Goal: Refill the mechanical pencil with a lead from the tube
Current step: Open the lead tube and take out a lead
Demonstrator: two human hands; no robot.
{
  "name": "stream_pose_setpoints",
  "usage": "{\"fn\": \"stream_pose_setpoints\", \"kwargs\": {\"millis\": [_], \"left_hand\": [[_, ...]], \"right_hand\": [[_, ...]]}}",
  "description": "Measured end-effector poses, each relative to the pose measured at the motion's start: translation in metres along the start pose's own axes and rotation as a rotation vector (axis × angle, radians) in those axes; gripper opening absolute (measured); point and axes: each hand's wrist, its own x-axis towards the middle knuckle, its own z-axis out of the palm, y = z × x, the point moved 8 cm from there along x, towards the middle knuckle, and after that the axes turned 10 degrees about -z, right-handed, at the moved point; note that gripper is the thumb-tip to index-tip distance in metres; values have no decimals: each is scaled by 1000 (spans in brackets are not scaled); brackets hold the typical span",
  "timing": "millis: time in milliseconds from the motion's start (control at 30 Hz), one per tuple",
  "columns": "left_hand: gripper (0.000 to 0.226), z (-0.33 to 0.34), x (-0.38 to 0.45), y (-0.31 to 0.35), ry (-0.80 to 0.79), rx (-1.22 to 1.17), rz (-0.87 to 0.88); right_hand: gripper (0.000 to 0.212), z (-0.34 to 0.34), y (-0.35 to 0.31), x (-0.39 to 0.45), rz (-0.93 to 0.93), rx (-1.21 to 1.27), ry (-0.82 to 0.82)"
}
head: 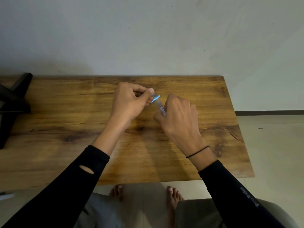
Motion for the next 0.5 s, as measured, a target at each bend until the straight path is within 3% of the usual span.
{"fn": "stream_pose_setpoints", "kwargs": {"millis": [67, 267, 500], "left_hand": [[13, -9, 5, 0, 9, 17, 10], [16, 25, -5, -20, -211, 332, -61], [25, 40, -5, -30, -216, 483, -69]], "right_hand": [[25, -2, 6, -1, 31, 16, -4], [20, -20, 26, 5, 98, 14, 49], [16, -32, 31, 9, 77, 33, 65]]}}
